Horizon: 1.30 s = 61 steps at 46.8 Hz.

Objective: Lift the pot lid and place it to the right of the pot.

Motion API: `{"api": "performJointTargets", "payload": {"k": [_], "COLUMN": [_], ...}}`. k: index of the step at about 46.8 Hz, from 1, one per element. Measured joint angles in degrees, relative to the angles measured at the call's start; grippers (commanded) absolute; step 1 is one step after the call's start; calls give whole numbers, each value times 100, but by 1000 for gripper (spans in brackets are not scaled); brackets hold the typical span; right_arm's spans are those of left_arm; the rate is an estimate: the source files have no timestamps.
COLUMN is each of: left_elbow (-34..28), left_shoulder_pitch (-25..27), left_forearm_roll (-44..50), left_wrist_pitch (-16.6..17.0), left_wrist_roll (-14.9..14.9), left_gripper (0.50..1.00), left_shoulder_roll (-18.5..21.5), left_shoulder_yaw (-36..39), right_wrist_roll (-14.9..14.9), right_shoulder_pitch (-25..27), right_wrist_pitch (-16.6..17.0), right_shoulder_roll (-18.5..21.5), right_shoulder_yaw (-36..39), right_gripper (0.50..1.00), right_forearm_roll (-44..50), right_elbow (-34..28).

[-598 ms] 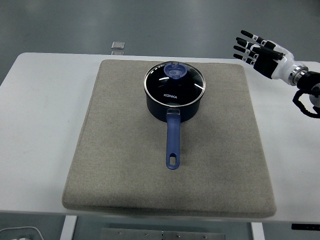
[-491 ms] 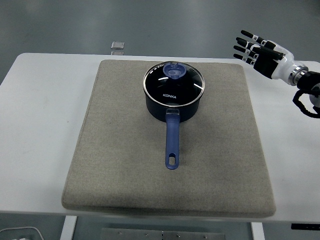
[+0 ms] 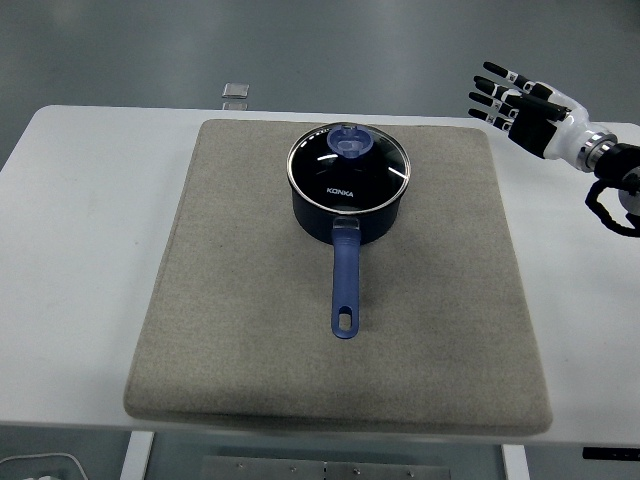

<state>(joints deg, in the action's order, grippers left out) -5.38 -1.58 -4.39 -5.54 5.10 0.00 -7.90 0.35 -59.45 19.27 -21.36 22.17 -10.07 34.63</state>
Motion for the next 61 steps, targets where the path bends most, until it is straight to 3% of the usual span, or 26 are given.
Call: {"api": "performJointTargets", "payload": {"k": [16,38,53,61], "left_elbow": [2,3,3,3], "left_shoulder_pitch": [-1,0,1,1], "left_forearm_roll": [0,0,0,0], "left_wrist_pitch": [5,2,2,2], "left_wrist_roll": [0,0,0,0], "left_gripper": [1000,1000,1000,1000], "left_shoulder_roll": [0,0,0,0], "left_shoulder_yaw": [0,-1,-1,-1], "right_wrist_roll": [39,80,79,79], "right_shoulder_pitch": [-31,-127,-388,-472], "right_wrist_pitch": [138,156,73,-101], "right_shoulder_roll": [-9,-39,-5,1], "right_shoulder_yaw": [-15,-14,-97,-98], "right_gripper": [913,913,913,913], "right_forearm_roll": [69,1051,1503,2393], "right_elbow": [0,-9,55,249]}}
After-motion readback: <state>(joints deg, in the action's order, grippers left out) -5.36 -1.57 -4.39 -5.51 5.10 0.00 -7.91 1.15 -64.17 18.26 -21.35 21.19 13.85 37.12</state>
